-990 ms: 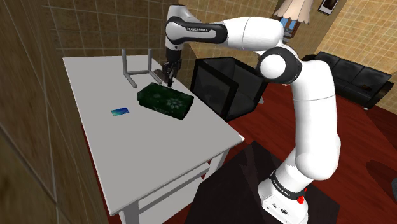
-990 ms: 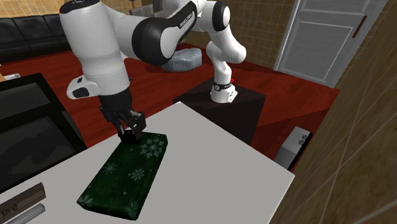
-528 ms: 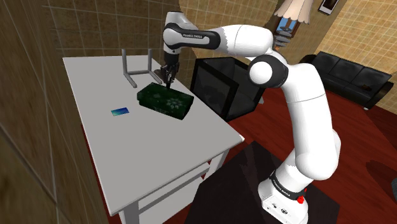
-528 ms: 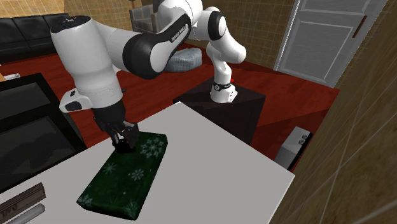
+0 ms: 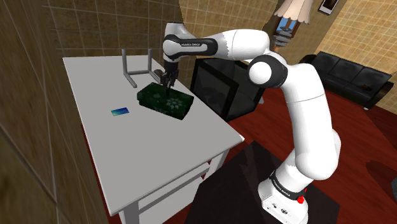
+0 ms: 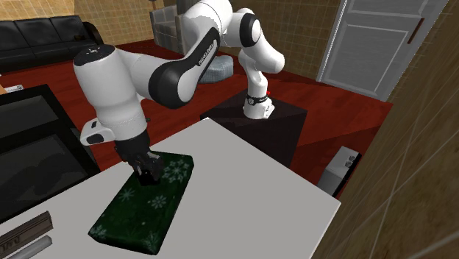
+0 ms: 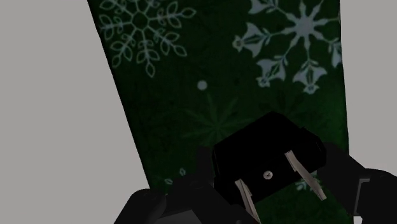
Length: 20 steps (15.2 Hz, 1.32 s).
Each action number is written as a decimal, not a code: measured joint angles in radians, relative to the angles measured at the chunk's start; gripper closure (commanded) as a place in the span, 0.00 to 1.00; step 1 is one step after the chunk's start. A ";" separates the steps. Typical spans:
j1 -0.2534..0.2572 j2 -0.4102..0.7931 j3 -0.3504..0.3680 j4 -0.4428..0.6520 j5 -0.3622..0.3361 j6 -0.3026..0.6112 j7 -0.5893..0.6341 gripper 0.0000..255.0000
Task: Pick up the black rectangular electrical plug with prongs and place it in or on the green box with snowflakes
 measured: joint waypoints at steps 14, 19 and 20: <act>0.000 0.007 0.000 -0.009 -0.001 0.016 0.001 0.00; 0.005 -0.007 0.001 0.077 0.002 -0.082 -0.001 0.00; 0.005 -0.009 0.001 0.085 0.002 -0.092 -0.003 0.00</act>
